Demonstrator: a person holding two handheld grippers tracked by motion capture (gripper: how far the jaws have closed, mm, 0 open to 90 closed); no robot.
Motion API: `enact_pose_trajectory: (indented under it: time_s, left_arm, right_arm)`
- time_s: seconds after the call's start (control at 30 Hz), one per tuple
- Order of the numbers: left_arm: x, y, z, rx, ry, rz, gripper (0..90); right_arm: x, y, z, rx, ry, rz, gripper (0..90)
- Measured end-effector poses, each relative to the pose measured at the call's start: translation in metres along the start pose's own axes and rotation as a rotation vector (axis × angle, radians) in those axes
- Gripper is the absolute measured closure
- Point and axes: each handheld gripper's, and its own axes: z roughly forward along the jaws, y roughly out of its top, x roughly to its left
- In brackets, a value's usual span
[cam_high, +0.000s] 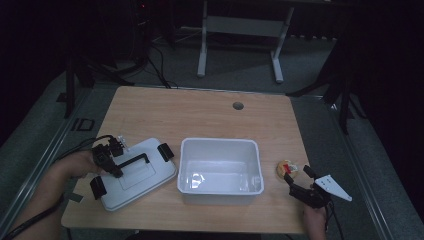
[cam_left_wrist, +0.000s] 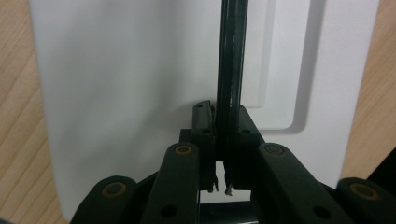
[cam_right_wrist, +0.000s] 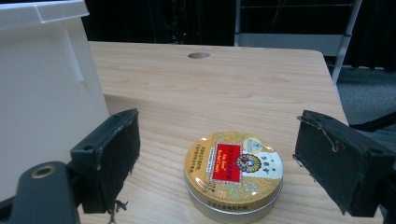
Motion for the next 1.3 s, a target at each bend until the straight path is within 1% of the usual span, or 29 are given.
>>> enact_pose_trajectory:
  time_s: [0.13, 0.17, 0.2, 0.27, 0.3, 0.33, 0.37, 0.4, 0.43, 0.47, 0.5, 0.53, 0.57, 0.6, 0.63, 0.7, 0.73, 0.77, 0.8, 0.87, 0.93, 0.97, 1.03, 1.1, 1.13, 1.17, 1.2, 1.23, 1.3]
  left_arm:
    - [0.002, -0.003, 0.0, -0.023, -0.009, -0.004, 82.8]
    - [0.002, -0.004, 0.001, -0.028, -0.008, -0.002, 82.7]
    - [0.002, -0.004, 0.0, -0.032, -0.012, -0.009, 82.2]
    - [0.002, -0.004, -0.001, -0.045, -0.014, -0.017, 74.1]
    - [0.003, -0.005, -0.001, -0.046, -0.017, -0.025, 66.8]
    - [0.004, -0.005, -0.001, -0.048, -0.025, -0.032, 64.8]
    - [0.004, -0.005, -0.001, -0.053, -0.022, -0.03, 60.5]
    - [0.004, -0.005, -0.001, -0.056, -0.018, -0.035, 57.2]
    - [0.004, -0.005, -0.001, -0.055, -0.024, -0.041, 54.8]
    - [0.004, -0.005, -0.001, -0.057, -0.013, -0.038, 51.4]
    - [0.004, -0.005, -0.002, -0.057, -0.003, -0.038, 47.1]
    - [0.004, -0.005, -0.002, -0.056, 0.001, -0.046, 43.7]
    - [0.005, -0.005, -0.002, -0.057, 0.003, -0.048, 42.5]
    - [0.005, -0.006, -0.003, -0.059, -0.01, -0.048, 42.0]
    - [0.005, -0.006, -0.003, -0.06, -0.017, -0.048, 37.7]
    - [0.006, -0.007, -0.004, -0.065, -0.016, -0.053, 37.2]
    - [0.006, -0.007, -0.005, -0.069, -0.023, -0.06, 37.0]
    - [0.006, -0.008, -0.006, -0.073, -0.024, -0.061, 35.3]
    - [0.006, -0.008, -0.007, -0.075, -0.023, -0.065, 35.1]
    - [0.005, -0.008, -0.008, -0.072, -0.02, -0.057, 35.0]
    - [0.004, -0.007, -0.009, -0.07, -0.013, -0.045, 35.0]
    - [0.003, -0.007, -0.009, -0.066, -0.012, -0.034, 35.0]
    - [0.003, -0.007, -0.009, -0.058, -0.02, -0.031, 35.0]
    - [0.002, -0.007, -0.01, -0.055, -0.025, -0.027, 35.0]
    - [0.002, -0.007, -0.011, -0.055, -0.029, -0.026, 35.0]
    - [0.002, -0.007, -0.011, -0.058, -0.021, -0.027, 35.0]
    - [0.002, -0.007, -0.012, -0.058, -0.022, -0.029, 35.0]
    - [0.002, -0.007, -0.013, -0.057, -0.025, -0.029, 35.0]
    - [0.001, -0.007, -0.013, -0.052, -0.015, -0.025, 35.0]
  right_arm:
    - [-0.002, 0.0, 0.0, 0.008, 0.007, 0.016, 13.7]
    - [-0.002, 0.0, 0.0, 0.01, 0.009, 0.028, 13.7]
    - [-0.003, 0.001, 0.0, 0.014, 0.011, 0.034, 13.7]
    - [-0.004, 0.003, 0.0, 0.025, 0.017, 0.041, 13.7]
    - [-0.005, 0.004, 0.0, 0.033, 0.018, 0.049, 13.7]
    - [-0.006, 0.004, 0.0, 0.042, 0.024, 0.055, 13.7]
    - [-0.008, 0.006, 0.001, 0.064, 0.034, 0.058, 13.7]
    - [-0.008, 0.007, 0.001, 0.091, 0.029, 0.052, 13.7]
    - [-0.009, 0.008, 0.002, 0.128, 0.028, 0.039, 13.7]
    - [-0.011, 0.009, 0.002, 0.155, 0.035, 0.033, 13.7]
    - [-0.013, 0.009, 0.003, 0.198, 0.051, 0.036, 13.6]
    - [-0.014, 0.009, 0.004, 0.22, 0.06, 0.034, 13.7]
    - [-0.015, 0.008, 0.005, 0.255, 0.069, 0.014, 13.6]
    - [-0.015, 0.007, 0.005, 0.28, 0.077, 0.002, 13.6]
    - [-0.015, 0.006, 0.006, 0.319, 0.092, -0.014, 13.7]
    - [-0.016, 0.005, 0.006, 0.364, 0.114, -0.036, 13.6]
    - [-0.016, 0.004, 0.006, 0.386, 0.128, -0.046, 13.6]
    - [-0.017, 0.005, 0.007, 0.414, 0.151, -0.053, 13.6]
    - [-0.017, 0.005, 0.007, 0.432, 0.163, -0.06, 13.6]
    - [-0.017, 0.007, 0.008, 0.482, 0.184, -0.095, 13.6]
    - [-0.018, 0.009, 0.009, 0.525, 0.216, -0.116, 13.6]
    - [-0.018, 0.01, 0.009, 0.547, 0.227, -0.133, 13.5]
    - [-0.017, 0.013, 0.01, 0.601, 0.256, -0.178, 13.6]
    - [-0.017, 0.016, 0.011, 0.645, 0.285, -0.21, 13.9]
    - [-0.017, 0.018, 0.011, 0.679, 0.317, -0.235, 13.9]
    - [-0.016, 0.019, 0.011, 0.698, 0.336, -0.257, 14.0]
    - [-0.016, 0.021, 0.012, 0.73, 0.359, -0.277, 14.1]
    - [-0.015, 0.023, 0.012, 0.767, 0.385, -0.307, 14.3]
    - [-0.014, 0.026, 0.013, 0.817, 0.431, -0.36, 14.4]
